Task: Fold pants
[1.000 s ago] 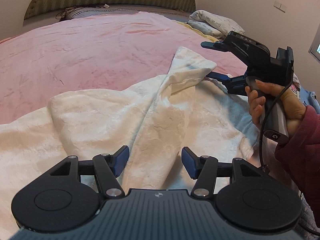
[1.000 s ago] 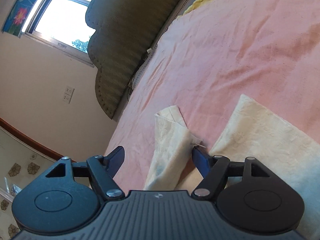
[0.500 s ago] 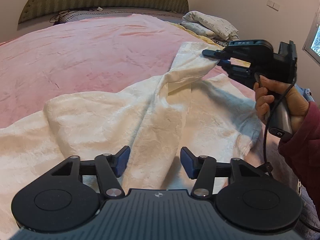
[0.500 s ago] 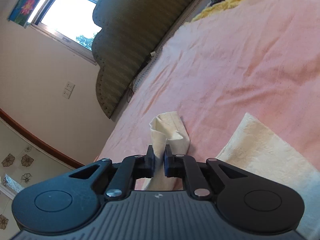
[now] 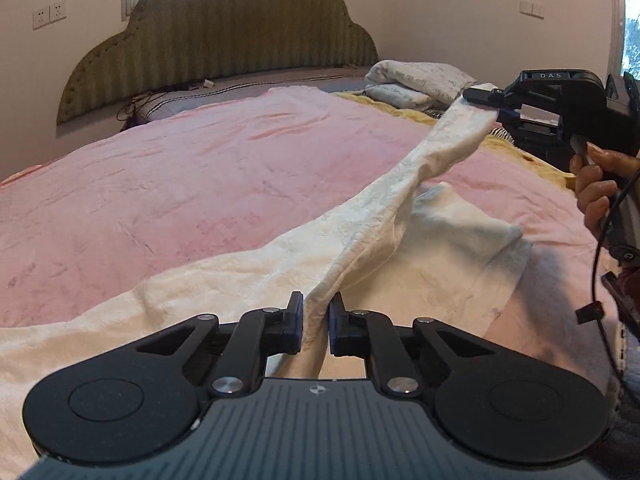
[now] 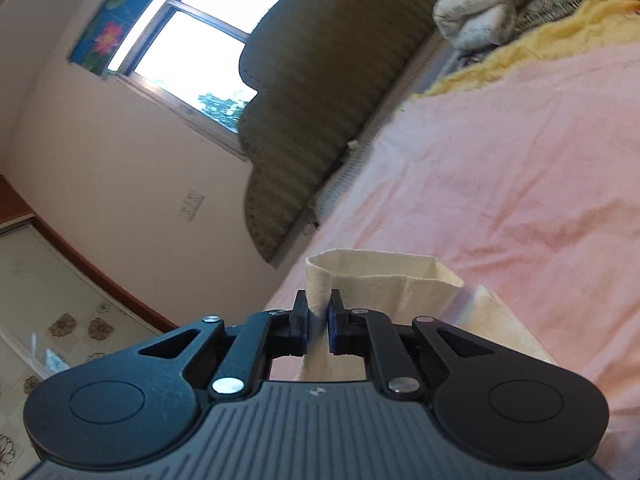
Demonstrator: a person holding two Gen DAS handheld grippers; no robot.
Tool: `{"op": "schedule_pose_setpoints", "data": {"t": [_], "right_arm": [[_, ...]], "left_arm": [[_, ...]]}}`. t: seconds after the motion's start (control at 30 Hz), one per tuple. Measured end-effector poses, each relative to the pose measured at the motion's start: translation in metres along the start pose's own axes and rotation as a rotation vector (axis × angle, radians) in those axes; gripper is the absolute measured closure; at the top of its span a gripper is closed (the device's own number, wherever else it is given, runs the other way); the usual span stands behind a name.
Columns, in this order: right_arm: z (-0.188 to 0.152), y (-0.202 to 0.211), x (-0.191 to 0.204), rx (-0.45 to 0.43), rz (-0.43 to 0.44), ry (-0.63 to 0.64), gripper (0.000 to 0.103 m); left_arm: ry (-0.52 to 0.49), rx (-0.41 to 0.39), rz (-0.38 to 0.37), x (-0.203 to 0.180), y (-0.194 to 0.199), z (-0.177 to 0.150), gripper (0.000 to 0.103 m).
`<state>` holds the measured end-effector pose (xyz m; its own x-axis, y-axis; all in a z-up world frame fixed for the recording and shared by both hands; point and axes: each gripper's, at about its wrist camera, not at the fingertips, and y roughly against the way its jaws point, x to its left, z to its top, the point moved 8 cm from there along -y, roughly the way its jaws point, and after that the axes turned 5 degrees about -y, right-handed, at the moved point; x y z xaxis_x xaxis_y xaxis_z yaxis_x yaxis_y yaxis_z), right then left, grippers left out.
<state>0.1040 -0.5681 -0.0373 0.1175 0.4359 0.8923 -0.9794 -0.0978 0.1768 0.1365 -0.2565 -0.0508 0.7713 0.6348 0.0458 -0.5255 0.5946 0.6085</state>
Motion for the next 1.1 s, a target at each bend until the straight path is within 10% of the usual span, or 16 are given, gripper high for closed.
{"op": "schedule_pose_setpoints", "data": {"t": [0.1, 0.3, 0.73, 0.9, 1.0, 1.1], "right_arm": [[0.002, 0.019, 0.011, -0.042, 0.024, 0.056, 0.094], [-0.027, 0.047, -0.093, 0.016, -0.262, -0.084, 0.094], [-0.036, 0.073, -0.093, -0.029, -0.259, -0.088, 0.094], [-0.030, 0.074, -0.095, -0.024, -0.405, 0.025, 0.085], [-0.025, 0.098, -0.092, -0.190, -0.593, 0.113, 0.077], [-0.053, 0.090, -0.049, -0.098, -0.342, 0.126, 0.077]], "left_arm": [[-0.061, 0.021, -0.090, -0.017, 0.013, -0.003, 0.092], [-0.152, 0.143, -0.143, -0.048, -0.006, -0.043, 0.099], [-0.157, 0.158, -0.186, -0.047, -0.003, -0.055, 0.103], [-0.111, 0.119, -0.147, -0.023, 0.009, -0.049, 0.075], [-0.026, 0.093, -0.133, -0.006, 0.016, -0.044, 0.044], [0.034, 0.102, -0.129, 0.003, 0.014, -0.040, 0.042]]}}
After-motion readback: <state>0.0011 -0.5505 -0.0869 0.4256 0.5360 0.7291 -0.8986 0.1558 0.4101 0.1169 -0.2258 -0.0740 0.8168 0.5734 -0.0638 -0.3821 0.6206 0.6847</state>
